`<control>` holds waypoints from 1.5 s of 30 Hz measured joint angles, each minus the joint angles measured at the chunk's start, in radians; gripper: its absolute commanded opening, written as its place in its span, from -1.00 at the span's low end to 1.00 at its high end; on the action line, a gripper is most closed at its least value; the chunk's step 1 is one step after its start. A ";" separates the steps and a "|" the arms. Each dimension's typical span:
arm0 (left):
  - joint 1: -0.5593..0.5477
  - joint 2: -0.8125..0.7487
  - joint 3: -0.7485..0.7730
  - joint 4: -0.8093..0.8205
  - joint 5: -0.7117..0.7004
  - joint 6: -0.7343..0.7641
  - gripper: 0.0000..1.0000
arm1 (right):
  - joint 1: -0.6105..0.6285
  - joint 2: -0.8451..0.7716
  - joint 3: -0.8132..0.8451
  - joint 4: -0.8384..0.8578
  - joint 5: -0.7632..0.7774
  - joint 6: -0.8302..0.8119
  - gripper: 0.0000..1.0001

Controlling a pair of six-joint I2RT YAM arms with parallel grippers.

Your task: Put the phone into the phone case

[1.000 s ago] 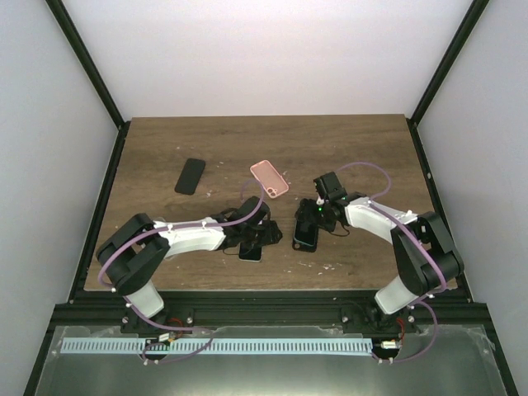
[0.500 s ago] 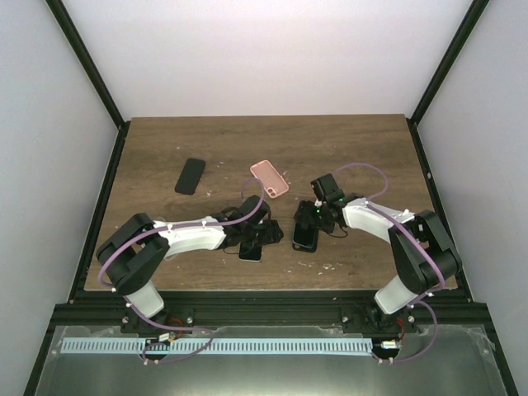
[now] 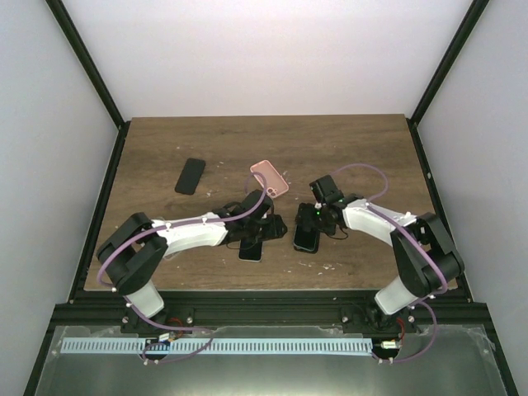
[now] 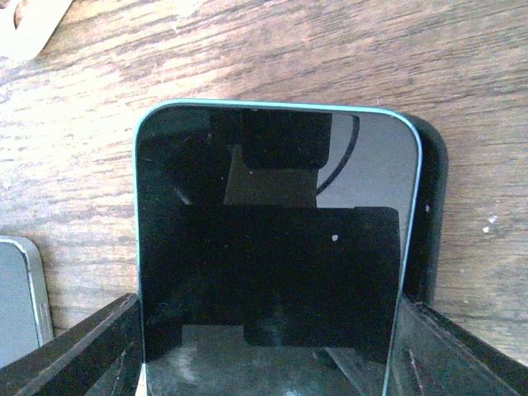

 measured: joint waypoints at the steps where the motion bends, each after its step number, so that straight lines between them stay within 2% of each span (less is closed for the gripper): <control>1: 0.000 0.002 0.006 -0.002 0.000 0.000 0.16 | 0.000 -0.003 0.000 -0.008 0.000 0.000 0.64; 6: 0.000 0.021 0.050 -0.004 -0.003 0.004 0.15 | 0.001 -0.042 -0.009 -0.028 0.000 -0.003 0.77; 10: 0.000 0.059 0.091 -0.006 -0.004 0.011 0.12 | 0.001 -0.064 -0.011 -0.034 0.003 -0.016 0.76; 13: 0.000 0.097 0.122 -0.007 -0.005 0.023 0.07 | 0.000 -0.076 -0.014 -0.042 0.019 -0.027 0.64; 17: 0.000 0.131 0.148 -0.011 -0.006 0.035 -0.04 | -0.024 -0.128 -0.058 -0.020 0.013 -0.055 0.36; 21: 0.000 0.173 0.167 -0.010 -0.002 0.050 -0.16 | -0.057 -0.164 -0.118 0.011 -0.011 -0.075 0.20; 26: -0.003 0.201 0.167 -0.009 0.010 0.054 -0.27 | -0.080 -0.165 -0.178 0.053 -0.053 -0.087 0.10; 30: -0.014 0.211 0.167 -0.004 0.021 0.055 -0.48 | -0.099 -0.165 -0.225 0.092 -0.092 -0.091 0.01; 35: -0.025 0.219 0.167 0.013 0.029 0.058 -0.63 | -0.109 -0.171 -0.260 0.160 -0.147 -0.089 -0.10; 45: -0.040 0.227 0.179 0.025 0.044 0.056 -0.82 | -0.124 -0.183 -0.312 0.251 -0.213 -0.073 -0.26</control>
